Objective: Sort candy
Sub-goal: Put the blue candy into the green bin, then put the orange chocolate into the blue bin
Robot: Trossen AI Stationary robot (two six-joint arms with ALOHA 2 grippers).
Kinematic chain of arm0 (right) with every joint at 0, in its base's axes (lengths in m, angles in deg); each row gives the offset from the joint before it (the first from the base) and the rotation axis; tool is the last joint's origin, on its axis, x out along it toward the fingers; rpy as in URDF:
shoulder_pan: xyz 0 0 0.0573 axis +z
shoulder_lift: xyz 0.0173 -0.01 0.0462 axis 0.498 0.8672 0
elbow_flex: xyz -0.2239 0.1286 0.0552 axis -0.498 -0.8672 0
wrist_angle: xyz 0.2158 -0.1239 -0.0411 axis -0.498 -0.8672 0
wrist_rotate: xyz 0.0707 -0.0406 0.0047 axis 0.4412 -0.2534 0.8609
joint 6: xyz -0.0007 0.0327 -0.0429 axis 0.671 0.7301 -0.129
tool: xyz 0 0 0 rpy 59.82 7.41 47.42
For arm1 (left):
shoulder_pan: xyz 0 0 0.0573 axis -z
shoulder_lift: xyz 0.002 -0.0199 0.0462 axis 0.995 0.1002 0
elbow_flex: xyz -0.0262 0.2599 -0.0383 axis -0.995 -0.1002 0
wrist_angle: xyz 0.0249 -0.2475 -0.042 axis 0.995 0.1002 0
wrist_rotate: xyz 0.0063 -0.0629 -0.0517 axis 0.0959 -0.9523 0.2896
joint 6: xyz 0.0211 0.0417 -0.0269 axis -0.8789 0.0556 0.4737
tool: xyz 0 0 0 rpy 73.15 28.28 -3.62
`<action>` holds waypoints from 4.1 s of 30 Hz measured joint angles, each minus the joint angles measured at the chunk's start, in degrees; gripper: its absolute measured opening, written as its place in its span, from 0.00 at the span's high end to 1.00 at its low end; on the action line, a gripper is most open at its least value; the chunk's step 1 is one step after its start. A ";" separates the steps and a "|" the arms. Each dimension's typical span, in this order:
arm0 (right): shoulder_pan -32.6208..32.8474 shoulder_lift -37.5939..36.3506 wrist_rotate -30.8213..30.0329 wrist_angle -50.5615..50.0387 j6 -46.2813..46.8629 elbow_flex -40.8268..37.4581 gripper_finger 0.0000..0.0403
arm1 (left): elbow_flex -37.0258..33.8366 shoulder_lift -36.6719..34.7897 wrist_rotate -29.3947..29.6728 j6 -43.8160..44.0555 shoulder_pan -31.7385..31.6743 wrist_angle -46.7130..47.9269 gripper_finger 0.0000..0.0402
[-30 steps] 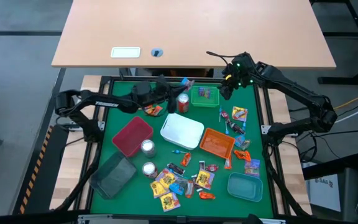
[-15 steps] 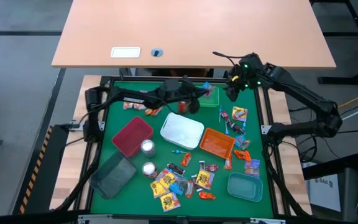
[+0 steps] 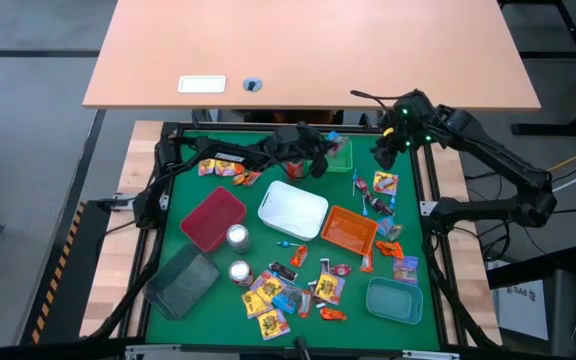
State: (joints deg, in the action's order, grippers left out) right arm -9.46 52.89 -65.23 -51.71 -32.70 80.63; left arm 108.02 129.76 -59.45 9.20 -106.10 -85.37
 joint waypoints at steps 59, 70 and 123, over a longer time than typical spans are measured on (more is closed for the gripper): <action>0.00 18.34 -17.61 6.85 -18.59 -26.18 0.60 | -0.01 -0.07 1.57 -4.44 1.77 2.98 0.74; 0.00 18.36 -17.53 6.74 -18.00 -26.12 0.91 | -0.01 -0.09 1.55 -4.42 1.75 2.98 0.74; 61.73 2.58 -4.26 1.37 47.06 -17.55 0.99 | -0.01 -0.35 1.14 -4.55 1.74 -1.79 0.74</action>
State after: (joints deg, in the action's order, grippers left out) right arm 52.27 55.47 -69.48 -50.33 14.36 63.08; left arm 108.01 129.41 -58.31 4.65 -104.35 -87.15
